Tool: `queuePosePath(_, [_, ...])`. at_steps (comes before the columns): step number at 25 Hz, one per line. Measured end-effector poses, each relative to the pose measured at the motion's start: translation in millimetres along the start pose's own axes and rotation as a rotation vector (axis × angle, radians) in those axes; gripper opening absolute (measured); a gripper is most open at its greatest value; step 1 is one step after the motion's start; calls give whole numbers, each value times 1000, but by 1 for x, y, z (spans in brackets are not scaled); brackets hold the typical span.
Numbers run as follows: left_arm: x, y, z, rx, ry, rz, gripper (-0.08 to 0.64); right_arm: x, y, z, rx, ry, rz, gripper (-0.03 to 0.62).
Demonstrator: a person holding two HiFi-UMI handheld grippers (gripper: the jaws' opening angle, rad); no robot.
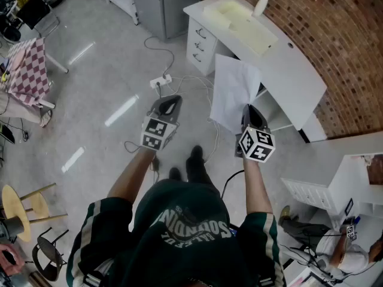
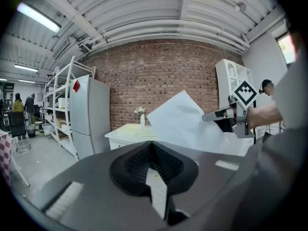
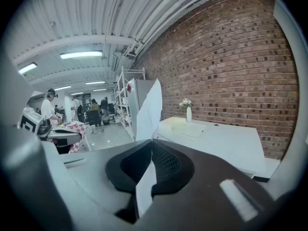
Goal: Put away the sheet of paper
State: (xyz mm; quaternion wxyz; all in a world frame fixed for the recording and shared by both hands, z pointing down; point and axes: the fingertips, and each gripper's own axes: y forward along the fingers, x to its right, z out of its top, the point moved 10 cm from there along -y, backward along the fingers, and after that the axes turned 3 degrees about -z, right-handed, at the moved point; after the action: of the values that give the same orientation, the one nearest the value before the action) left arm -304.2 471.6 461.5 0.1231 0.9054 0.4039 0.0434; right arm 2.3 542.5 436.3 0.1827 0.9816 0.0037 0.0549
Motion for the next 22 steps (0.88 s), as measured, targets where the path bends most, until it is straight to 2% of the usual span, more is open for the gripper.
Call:
queuePosePath(13, [-5,24,11,-8,18,-18,11,12,18,7,9,24,3,2])
queuePosePath(22, [-16,61,26,-9,29,-12,11,32,56,23,10,33,19,2])
